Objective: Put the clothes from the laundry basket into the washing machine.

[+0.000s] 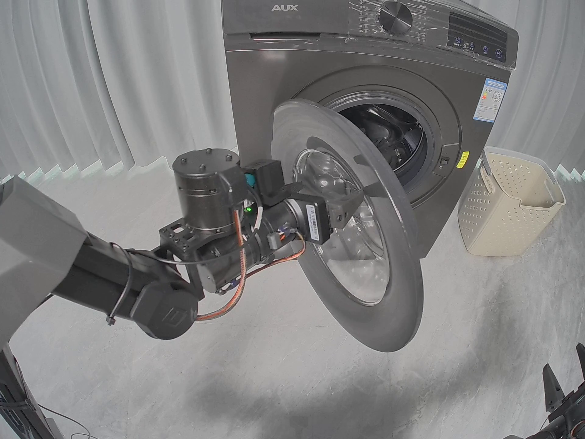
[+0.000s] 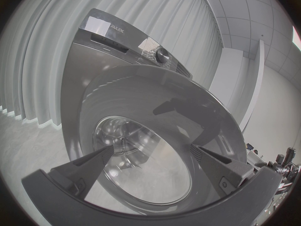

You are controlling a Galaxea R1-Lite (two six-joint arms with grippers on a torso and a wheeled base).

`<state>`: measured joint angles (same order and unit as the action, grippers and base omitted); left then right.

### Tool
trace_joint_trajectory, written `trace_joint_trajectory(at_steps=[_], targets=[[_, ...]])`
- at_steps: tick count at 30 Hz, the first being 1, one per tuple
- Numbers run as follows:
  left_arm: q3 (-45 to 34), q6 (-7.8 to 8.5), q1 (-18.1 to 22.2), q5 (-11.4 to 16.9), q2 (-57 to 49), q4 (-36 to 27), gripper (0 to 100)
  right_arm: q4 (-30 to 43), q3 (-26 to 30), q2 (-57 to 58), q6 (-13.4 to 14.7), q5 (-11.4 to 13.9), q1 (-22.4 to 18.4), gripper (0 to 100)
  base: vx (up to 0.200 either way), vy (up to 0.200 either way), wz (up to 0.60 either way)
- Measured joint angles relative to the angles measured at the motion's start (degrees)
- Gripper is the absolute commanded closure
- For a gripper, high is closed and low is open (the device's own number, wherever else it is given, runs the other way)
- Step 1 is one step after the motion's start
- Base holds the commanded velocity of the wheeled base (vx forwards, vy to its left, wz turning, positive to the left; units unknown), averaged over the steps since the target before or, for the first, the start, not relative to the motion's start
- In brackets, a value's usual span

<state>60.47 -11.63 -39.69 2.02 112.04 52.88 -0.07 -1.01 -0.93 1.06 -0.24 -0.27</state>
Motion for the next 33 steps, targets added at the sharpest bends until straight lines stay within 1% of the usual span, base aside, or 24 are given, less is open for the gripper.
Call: trace_joint_trajectory(at_steps=[3, 7, 10, 13, 17, 20, 22, 27, 33], targets=[[4.4, -0.3, 0.0, -0.5, 2.4, -0.6, 0, 0.0, 0.0, 0.0, 0.0, 0.0, 0.0, 0, 0.0, 0.0, 0.0], [9.1, -1.48, 0.0, -2.7, 6.1, -0.6, 0, 0.0, 0.0, 0.0, 0.0, 0.0, 0.0, 0, 0.0, 0.0, 0.0], [9.7, -2.13, 0.1, -3.9, 7.7, -0.6, 0, 0.0, 0.0, 0.0, 0.0, 0.0, 0.0, 0, 0.0, 0.0, 0.0], [7.4, -2.46, 0.2, -4.8, 7.7, -0.7, 0, 0.0, 0.0, 0.0, 0.0, 0.0, 0.0, 0, 0.0, 0.0, 0.0], [-0.7, -2.51, 0.2, -5.9, 4.2, -0.7, 0, 0.0, 0.0, 0.0, -0.2, 0.1, 0.0, 0, 0.0, 0.0, 0.0], [-8.1, -2.0, 0.1, -6.4, -0.2, -0.7, 0, 0.0, 0.0, 0.0, -0.4, 0.2, 0.0, 0, 0.0, 0.0, 0.0], [-14.4, -1.39, 0.0, -6.8, -4.8, -0.7, 0, 0.0, 0.0, 0.0, -0.5, 0.2, 0.0, 0, 0.0, 0.0, 0.0], [-27.3, -0.2, 0.1, -8.1, -16.2, -0.8, 0, 0.0, 0.0, 0.0, -0.6, 0.4, 0.0, 0, 0.0, 0.0, 0.0], [-42.2, 1.23, 2.4, -9.9, -33.1, -1.8, 0, 0.0, 0.0, 0.0, -0.7, 0.4, 0.0, 0, 0.0, 0.0, 0.0]])
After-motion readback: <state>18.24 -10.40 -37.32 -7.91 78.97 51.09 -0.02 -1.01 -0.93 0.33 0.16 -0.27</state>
